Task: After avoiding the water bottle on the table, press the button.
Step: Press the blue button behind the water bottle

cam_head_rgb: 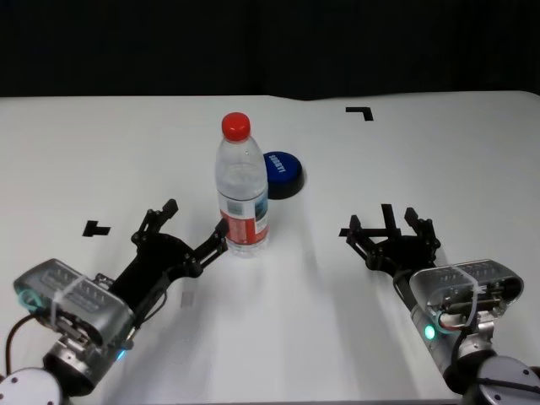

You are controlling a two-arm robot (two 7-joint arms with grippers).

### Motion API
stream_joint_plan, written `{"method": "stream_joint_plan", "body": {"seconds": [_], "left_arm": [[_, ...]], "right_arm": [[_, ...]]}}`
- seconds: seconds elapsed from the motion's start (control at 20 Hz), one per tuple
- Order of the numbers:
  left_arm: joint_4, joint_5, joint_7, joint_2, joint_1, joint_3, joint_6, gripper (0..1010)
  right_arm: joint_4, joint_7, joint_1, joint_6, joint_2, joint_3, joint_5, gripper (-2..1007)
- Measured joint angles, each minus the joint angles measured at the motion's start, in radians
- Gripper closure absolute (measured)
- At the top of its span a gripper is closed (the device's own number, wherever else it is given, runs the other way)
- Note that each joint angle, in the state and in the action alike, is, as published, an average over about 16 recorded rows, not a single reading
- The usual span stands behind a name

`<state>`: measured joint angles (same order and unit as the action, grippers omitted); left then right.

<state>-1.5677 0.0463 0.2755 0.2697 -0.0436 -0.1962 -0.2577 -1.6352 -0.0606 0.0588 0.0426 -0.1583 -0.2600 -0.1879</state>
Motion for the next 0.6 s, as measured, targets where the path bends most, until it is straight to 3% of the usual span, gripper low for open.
{"method": "stream_joint_plan", "body": {"seconds": [0.6], "left_arm": [[0.041,0.01,0.01,0.001,0.042,-0.013,-0.006,7]], "right_arm": [[0.0,0.0,0.0,0.0,0.0,0.0,0.0,2]]}}
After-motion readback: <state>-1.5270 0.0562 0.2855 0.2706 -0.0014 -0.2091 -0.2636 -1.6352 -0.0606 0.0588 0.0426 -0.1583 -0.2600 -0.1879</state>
